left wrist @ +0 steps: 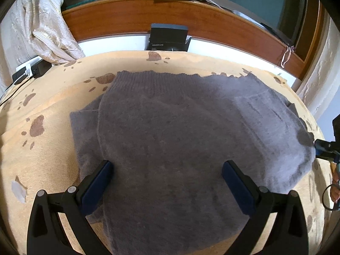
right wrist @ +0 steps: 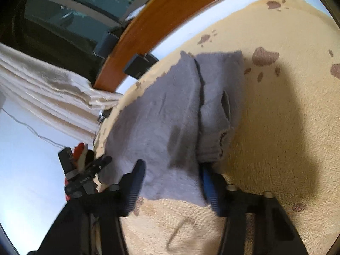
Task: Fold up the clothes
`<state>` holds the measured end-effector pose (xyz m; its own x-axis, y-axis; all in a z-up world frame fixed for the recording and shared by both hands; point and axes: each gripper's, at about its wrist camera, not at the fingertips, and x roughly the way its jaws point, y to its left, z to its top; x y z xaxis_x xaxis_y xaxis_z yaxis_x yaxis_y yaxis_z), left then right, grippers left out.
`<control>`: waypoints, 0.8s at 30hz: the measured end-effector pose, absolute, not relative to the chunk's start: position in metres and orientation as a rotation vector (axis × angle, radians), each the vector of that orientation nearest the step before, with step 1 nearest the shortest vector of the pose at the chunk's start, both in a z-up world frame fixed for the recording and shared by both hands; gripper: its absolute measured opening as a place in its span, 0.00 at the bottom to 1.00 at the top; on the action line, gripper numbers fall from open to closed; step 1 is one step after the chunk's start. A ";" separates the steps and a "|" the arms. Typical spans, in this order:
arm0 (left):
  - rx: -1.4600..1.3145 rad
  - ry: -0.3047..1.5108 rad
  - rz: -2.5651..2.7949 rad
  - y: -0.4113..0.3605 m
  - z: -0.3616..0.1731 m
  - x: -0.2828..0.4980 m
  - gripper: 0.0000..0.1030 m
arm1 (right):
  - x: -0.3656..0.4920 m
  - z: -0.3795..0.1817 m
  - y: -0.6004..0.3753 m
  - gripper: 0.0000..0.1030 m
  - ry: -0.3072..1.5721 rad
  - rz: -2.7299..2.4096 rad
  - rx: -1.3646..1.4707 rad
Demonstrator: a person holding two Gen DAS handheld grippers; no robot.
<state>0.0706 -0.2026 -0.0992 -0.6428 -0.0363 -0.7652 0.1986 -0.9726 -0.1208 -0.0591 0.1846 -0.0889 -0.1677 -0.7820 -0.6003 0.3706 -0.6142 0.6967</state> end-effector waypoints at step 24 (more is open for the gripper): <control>1.305 0.195 -2.679 -0.213 -0.104 0.068 1.00 | -0.013 -0.089 0.168 0.04 -0.170 -2.051 1.296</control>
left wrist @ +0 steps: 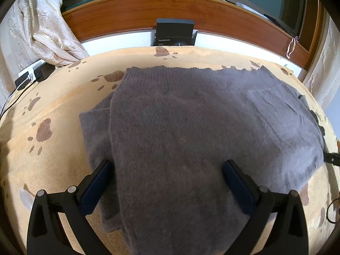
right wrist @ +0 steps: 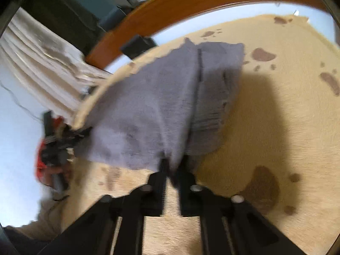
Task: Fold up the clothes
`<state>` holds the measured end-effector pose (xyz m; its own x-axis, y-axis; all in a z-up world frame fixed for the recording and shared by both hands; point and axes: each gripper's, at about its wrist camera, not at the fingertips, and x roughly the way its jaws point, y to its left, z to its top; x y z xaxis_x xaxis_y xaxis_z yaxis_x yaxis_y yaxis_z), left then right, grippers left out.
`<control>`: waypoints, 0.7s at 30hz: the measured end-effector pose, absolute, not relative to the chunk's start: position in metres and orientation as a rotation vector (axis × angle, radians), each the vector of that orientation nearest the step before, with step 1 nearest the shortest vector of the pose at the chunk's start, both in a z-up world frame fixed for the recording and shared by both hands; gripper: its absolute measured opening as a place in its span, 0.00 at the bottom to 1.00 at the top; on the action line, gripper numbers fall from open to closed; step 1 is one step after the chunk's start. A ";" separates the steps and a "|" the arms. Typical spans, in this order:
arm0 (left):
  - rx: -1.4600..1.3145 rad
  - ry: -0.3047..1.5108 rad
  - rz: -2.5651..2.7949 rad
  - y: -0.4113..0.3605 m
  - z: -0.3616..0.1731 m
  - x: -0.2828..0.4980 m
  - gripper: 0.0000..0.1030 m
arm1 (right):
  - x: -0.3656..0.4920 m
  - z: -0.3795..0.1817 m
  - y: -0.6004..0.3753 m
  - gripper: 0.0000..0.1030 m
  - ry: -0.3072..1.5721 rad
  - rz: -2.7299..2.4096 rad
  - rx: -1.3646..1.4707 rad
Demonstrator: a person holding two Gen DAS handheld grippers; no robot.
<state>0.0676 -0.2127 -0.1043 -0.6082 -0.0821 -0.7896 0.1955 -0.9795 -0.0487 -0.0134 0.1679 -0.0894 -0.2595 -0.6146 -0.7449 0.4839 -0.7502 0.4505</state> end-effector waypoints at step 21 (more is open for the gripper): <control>1.278 0.284 -2.730 -0.228 -0.078 0.079 1.00 | 0.007 -0.033 0.149 0.08 0.213 -2.438 1.163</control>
